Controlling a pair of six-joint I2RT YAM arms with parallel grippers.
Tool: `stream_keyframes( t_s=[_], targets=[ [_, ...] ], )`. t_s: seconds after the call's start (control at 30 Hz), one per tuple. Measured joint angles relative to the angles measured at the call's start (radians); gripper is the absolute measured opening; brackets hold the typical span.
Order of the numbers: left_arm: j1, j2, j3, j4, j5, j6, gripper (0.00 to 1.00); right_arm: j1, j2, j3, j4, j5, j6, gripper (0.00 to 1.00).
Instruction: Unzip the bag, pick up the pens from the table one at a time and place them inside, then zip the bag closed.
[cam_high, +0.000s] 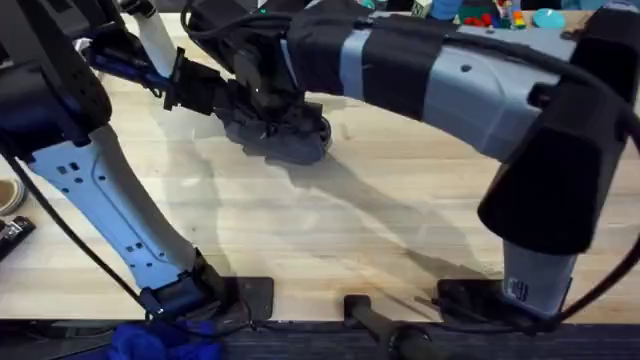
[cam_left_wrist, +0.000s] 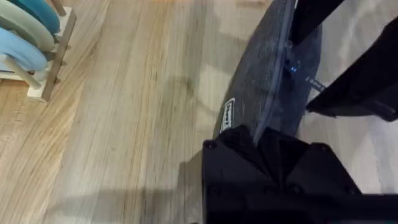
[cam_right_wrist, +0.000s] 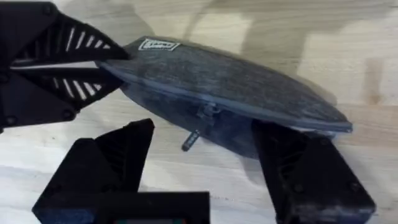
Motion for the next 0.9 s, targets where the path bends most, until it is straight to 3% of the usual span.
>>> stream_keyframes(
  t_s=[0.23, 0.63, 0.8, 0.9],
  targets=[
    [0.0, 0.0, 0.0, -0.004, 0.0, 0.0, 0.042, -0.005, 0.021, 0.005, 0.003, 0.0, 0.0, 0.938],
    [0.0, 0.0, 0.0, -0.004, 0.0, 0.0, 0.042, -0.034, 0.023, 0.005, -0.012, 0.001, -0.004, 0.557],
    [0.0, 0.0, 0.0, -0.004, 0.0, 0.0, 0.041, -0.036, 0.025, 0.005, -0.012, 0.001, -0.005, 0.52],
    [0.0, 0.0, 0.0, -0.006, -0.001, 0.0, 0.041, -0.036, 0.038, 0.005, -0.016, 0.0, -0.012, 0.424]
  ],
)
